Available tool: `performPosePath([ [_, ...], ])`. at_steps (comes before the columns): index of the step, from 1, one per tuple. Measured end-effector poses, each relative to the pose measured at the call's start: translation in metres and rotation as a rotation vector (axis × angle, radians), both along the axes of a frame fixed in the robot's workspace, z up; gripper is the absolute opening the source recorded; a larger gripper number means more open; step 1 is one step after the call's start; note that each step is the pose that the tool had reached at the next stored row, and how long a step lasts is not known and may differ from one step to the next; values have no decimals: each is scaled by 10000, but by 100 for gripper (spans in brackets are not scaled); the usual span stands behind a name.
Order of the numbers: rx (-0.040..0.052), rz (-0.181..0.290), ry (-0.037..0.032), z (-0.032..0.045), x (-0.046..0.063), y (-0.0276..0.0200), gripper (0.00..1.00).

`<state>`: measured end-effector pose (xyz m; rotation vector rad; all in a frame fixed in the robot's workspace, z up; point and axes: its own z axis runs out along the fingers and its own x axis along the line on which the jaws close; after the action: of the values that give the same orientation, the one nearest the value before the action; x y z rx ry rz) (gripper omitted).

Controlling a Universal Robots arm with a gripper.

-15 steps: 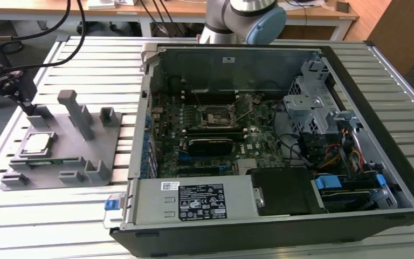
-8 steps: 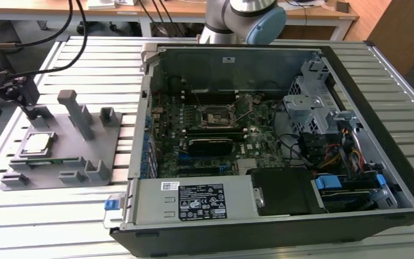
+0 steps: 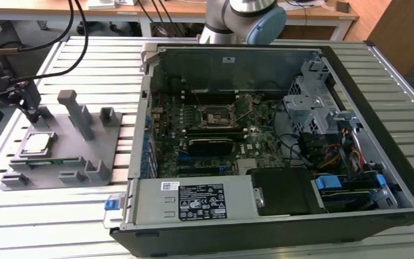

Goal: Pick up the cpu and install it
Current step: 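Pick up the cpu and move it towards the insertion slot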

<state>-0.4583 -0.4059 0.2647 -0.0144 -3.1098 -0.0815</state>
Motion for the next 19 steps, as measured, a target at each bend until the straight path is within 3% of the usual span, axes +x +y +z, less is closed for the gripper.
performPosePath([
  [15, 9, 5, -46, -123, -34, -26, 70],
  [19, 93, 68, -57, -159, -50, -52, 70],
])
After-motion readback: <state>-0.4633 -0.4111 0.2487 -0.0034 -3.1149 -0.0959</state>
